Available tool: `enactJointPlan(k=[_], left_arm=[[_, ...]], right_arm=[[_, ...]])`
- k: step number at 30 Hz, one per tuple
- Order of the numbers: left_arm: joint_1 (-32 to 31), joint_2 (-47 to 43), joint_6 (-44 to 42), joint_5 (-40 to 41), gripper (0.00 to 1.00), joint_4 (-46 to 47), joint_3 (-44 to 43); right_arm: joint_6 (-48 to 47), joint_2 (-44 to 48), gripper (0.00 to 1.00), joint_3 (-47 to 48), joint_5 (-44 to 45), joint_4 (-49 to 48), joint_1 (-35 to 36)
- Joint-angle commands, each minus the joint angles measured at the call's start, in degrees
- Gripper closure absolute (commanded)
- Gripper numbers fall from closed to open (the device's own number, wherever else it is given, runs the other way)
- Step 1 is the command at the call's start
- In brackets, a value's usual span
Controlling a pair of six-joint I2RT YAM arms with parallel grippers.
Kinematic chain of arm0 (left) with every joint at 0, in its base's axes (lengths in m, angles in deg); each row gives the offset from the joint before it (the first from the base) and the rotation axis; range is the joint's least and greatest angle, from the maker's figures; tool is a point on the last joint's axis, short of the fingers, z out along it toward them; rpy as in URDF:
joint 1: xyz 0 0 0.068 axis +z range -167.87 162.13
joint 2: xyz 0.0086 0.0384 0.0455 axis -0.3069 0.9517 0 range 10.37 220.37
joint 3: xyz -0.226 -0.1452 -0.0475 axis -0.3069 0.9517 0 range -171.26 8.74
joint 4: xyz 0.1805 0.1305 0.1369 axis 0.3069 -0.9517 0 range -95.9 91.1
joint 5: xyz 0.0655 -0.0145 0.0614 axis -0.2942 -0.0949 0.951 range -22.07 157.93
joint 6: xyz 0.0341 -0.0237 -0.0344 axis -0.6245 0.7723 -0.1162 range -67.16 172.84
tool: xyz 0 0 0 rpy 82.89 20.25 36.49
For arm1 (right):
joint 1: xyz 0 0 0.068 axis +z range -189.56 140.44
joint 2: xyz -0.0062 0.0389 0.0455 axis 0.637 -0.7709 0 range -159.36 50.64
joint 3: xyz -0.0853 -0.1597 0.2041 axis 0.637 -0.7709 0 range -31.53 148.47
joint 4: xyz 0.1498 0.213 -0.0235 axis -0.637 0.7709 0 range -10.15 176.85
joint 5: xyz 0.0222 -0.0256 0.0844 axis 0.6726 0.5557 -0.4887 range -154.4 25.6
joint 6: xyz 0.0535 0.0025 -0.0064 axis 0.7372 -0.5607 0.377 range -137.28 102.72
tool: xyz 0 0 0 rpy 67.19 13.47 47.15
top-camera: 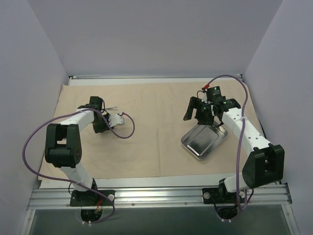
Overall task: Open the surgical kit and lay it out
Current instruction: Place the medical item in the surgical kit, then reset both arms
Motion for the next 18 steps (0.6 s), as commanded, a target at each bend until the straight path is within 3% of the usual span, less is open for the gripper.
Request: enactJointPlan(k=[1, 4, 10, 11, 14, 15, 16, 18], left_arm=[[0.3, -4.0, 1.1, -2.6, 0.63, -0.2, 0.3], [0.3, -5.9, 3.2, -3.2, 0.62, 0.3, -0.4], [1.1, -10.5, 9.2, -5.8, 0.49, 2.3, -3.3], [1.2, -11.5, 10.8, -6.2, 0.07, 3.1, -3.2], [1.6, -17.0, 18.5, -8.6, 0.06, 7.7, -2.3], [1.7, -18.9, 23.6, -9.3, 0.06, 9.7, -1.7], [1.7, -22.4, 26.6, -10.0, 0.06, 14.0, -0.6], [1.6, -26.8, 37.9, -12.0, 0.06, 20.4, 0.1]], right_arm=[[-0.5, 1.2, 0.20, 0.0, 1.0, 0.5, 0.6], [-0.6, 1.4, 0.20, -0.1, 1.2, 0.5, 0.8], [-0.7, 1.6, 0.20, 0.3, 1.6, 0.1, 0.9], [-0.7, 1.8, 0.20, 0.3, 2.0, 0.0, 0.9], [-1.0, 1.7, 0.16, 0.3, 2.4, 0.7, 0.8], [-1.1, 1.8, 0.05, -0.1, 2.5, 0.7, 0.7], [-1.3, 2.1, 0.00, -0.3, 2.6, 0.5, 0.6], [-1.8, 3.6, 0.00, -0.8, 4.2, -0.1, 0.7]])
